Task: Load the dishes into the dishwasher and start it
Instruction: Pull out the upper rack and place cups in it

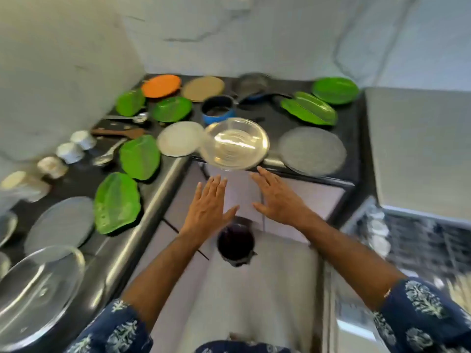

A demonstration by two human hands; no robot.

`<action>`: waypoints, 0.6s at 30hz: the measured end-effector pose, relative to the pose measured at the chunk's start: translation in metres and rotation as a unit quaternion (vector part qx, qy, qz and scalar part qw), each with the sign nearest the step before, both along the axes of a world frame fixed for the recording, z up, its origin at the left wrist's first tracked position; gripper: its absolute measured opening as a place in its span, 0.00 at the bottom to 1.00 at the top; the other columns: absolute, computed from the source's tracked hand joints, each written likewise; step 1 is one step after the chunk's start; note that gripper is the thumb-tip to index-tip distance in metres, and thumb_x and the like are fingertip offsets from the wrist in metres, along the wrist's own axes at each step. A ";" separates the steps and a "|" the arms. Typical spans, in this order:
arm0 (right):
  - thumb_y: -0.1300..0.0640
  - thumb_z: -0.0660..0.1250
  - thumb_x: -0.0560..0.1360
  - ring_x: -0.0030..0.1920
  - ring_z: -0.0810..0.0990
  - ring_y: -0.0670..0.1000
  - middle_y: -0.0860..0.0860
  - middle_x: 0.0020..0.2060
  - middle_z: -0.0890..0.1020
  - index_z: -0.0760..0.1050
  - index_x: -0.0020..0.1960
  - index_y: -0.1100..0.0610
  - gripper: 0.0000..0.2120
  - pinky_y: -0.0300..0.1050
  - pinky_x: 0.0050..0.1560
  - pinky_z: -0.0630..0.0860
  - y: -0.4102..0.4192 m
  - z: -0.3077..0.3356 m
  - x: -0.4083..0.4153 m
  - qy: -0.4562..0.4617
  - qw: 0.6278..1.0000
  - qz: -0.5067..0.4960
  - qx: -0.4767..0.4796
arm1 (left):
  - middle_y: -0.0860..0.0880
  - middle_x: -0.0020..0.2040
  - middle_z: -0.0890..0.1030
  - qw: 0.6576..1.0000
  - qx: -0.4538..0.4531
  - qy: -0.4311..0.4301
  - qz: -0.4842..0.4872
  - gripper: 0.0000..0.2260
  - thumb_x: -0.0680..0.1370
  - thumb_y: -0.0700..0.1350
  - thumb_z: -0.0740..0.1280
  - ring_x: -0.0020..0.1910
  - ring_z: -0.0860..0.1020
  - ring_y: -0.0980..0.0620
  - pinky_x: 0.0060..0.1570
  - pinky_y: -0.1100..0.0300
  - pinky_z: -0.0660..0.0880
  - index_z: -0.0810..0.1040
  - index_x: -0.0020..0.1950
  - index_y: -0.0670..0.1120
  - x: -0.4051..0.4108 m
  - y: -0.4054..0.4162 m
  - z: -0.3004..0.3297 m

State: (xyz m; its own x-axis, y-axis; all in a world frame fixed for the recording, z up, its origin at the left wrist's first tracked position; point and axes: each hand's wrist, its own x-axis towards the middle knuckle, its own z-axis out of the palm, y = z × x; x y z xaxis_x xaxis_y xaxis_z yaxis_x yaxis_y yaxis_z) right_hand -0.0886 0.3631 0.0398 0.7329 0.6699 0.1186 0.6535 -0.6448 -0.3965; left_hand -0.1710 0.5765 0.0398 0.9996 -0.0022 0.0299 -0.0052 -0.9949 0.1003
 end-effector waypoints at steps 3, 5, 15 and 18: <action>0.49 0.72 0.74 0.75 0.63 0.61 0.60 0.77 0.60 0.58 0.78 0.59 0.39 0.55 0.75 0.60 0.093 0.027 0.012 -0.040 0.997 0.067 0.009 | 0.42 0.79 0.64 0.996 -0.004 -0.052 0.076 0.39 0.77 0.67 0.49 0.79 0.59 0.43 0.78 0.42 0.53 0.62 0.79 0.41 -0.028 0.093 0.026; 0.49 0.73 0.74 0.74 0.65 0.61 0.59 0.76 0.63 0.60 0.77 0.59 0.38 0.56 0.74 0.63 0.153 0.042 0.020 -0.060 0.993 0.101 0.008 | 0.42 0.77 0.66 0.990 0.001 -0.068 0.126 0.38 0.77 0.67 0.50 0.78 0.61 0.43 0.76 0.41 0.55 0.64 0.78 0.43 -0.046 0.153 0.038; 0.50 0.71 0.74 0.67 0.72 0.62 0.58 0.70 0.69 0.64 0.74 0.58 0.33 0.57 0.64 0.72 0.391 0.068 0.070 -0.074 0.963 0.260 -0.013 | 0.44 0.80 0.60 0.951 0.001 -0.049 0.305 0.32 0.81 0.62 0.57 0.81 0.55 0.43 0.78 0.41 0.52 0.59 0.80 0.45 -0.065 0.348 0.054; 0.53 0.72 0.73 0.68 0.71 0.60 0.58 0.68 0.71 0.66 0.73 0.59 0.32 0.54 0.67 0.68 0.461 0.063 0.095 -0.063 0.949 0.309 -0.013 | 0.42 0.80 0.61 0.938 0.016 -0.030 0.346 0.31 0.81 0.60 0.60 0.79 0.58 0.42 0.76 0.43 0.58 0.60 0.79 0.44 -0.060 0.398 0.051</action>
